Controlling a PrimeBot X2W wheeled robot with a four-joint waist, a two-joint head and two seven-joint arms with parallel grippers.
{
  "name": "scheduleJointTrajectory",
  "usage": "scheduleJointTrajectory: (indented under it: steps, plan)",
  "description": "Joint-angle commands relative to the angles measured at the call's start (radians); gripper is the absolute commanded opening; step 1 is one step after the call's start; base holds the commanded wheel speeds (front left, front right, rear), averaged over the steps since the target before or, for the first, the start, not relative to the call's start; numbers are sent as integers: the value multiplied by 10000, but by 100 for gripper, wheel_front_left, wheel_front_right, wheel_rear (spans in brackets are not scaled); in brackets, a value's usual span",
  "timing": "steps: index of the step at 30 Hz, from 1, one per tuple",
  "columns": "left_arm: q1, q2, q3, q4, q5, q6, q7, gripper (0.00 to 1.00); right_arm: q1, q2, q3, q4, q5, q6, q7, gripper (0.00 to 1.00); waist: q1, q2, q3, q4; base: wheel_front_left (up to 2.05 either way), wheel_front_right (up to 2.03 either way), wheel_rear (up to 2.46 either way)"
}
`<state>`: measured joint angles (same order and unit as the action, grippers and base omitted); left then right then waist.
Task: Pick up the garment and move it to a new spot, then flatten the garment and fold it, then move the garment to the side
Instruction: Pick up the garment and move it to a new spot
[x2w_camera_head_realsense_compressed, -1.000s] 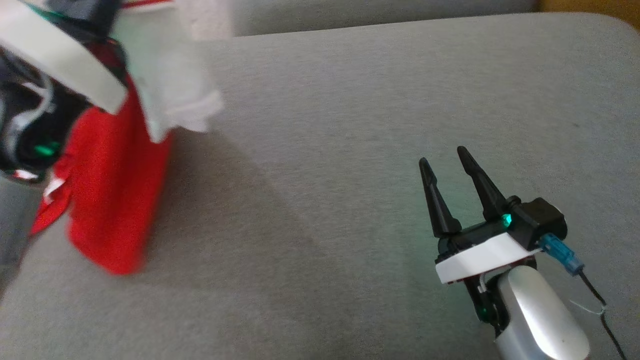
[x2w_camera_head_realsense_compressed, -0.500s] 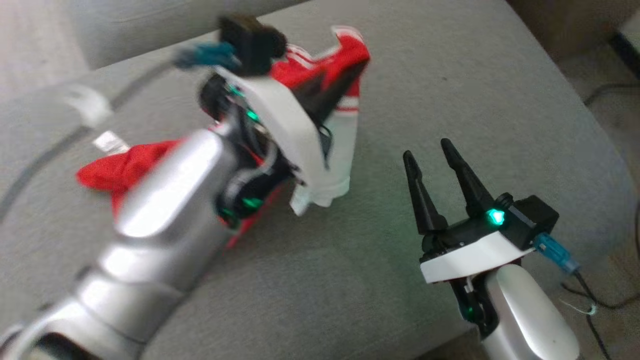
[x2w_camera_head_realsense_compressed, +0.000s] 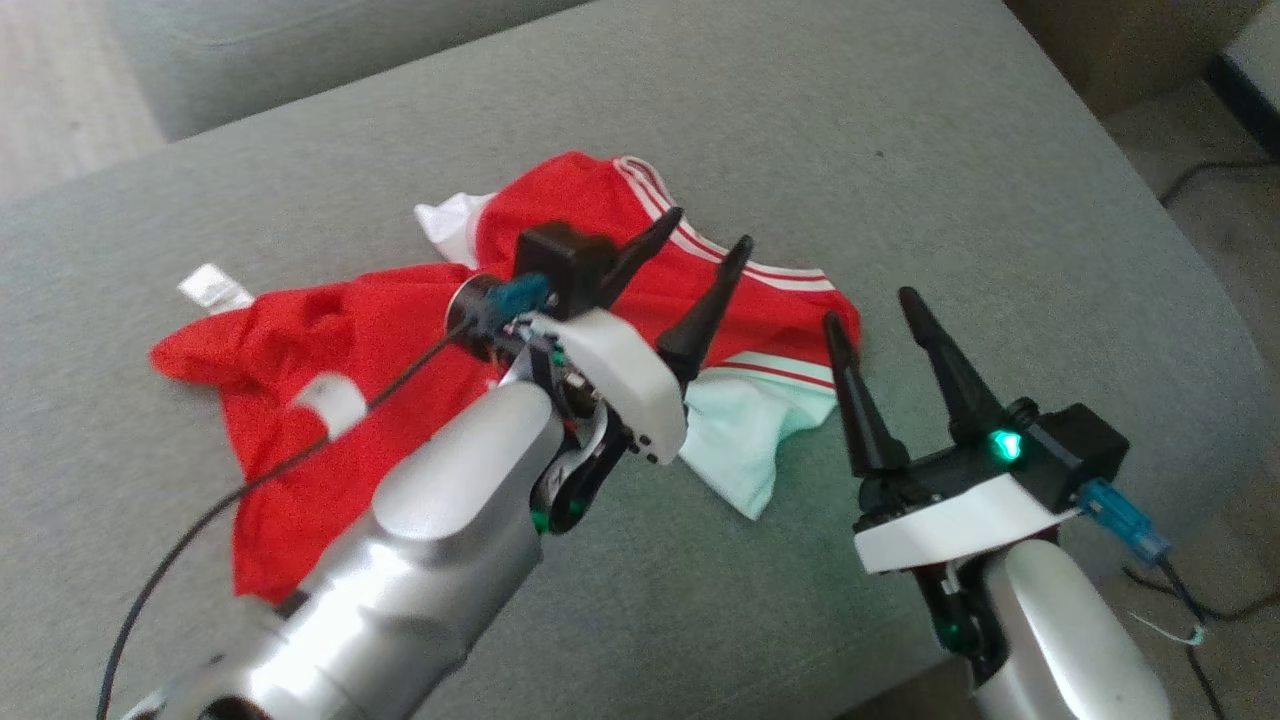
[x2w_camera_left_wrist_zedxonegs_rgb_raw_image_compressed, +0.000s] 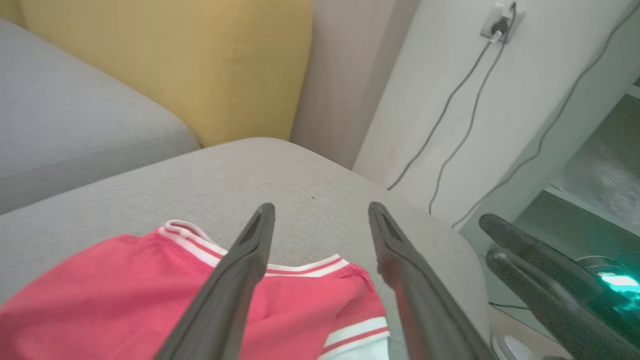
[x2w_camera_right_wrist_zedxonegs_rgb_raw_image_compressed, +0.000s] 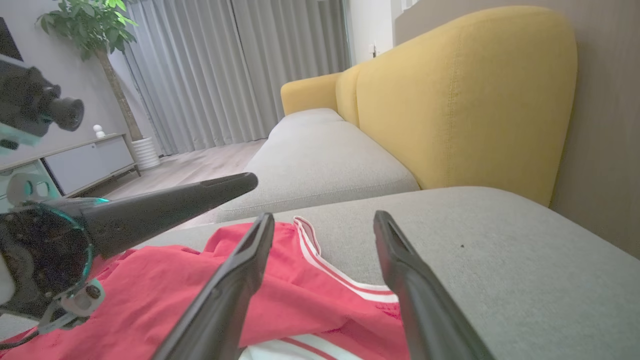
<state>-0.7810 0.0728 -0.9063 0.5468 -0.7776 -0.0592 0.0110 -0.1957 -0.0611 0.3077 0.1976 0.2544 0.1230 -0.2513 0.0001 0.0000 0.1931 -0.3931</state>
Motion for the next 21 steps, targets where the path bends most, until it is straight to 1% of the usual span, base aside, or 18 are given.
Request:
scheduleJointTrajectory:
  steps: [1, 4, 7, 10, 12, 14, 15, 18, 21]
  plan:
    - [150, 193, 410, -384, 141, 285, -549, 100, -35, 107, -63, -439, -260, 77, -104, 100, -1, 0, -313, 461, 0, 0, 0]
    - [932, 565, 718, -819, 254, 886, -1461, 100, 109, 83, -388, -618, -624, 77, -104, 100, -1, 0, -596, 926, 0, 0, 0]
    - [1887, 1102, 925, -1383, 483, 1531, -2170, 100, 312, -29, -757, -803, -850, 77, -105, 100, -1, 0, -912, 1504, 0, 0, 0]
    - [2933, 1747, 1237, -2086, 843, 2217, -2571, 100, 538, -207, -1056, -933, -1141, 77, -105, 100, -1, 0, -1192, 2049, 0, 0, 0]
    - [3776, 2048, 1625, -2651, 919, 2570, -2682, 100, 733, -333, -1305, -1016, -1379, 77, -105, 100, -1, 0, -1368, 2458, 0, 0, 0]
    - [4595, 2356, 2079, -3230, 1265, 2909, -2716, 100, 963, -444, -1534, -1057, -1591, 77, -105, 100, -1, 0, -1544, 2852, 0, 0, 0]
    - [4595, 2356, 2079, -3230, 1265, 2909, -2716, 100, 963, -444, -1534, -1057, -1591, 77, -105, 100, -1, 0, -1544, 2852, 0, 0, 0]
    - [6009, 2513, 3055, -4143, 1871, 3242, -2723, 100, 1357, -502, -1930, -1093, -1816, 77, -105, 100, -1, 0, -1783, 3389, 0, 0, 0]
    - [7270, 2469, 4011, -4760, 2531, 3265, -2725, 100, 1734, -499, -2321, -1151, -1964, 77, -105, 100, -1, 0, -1906, 3864, 0, 0, 0]
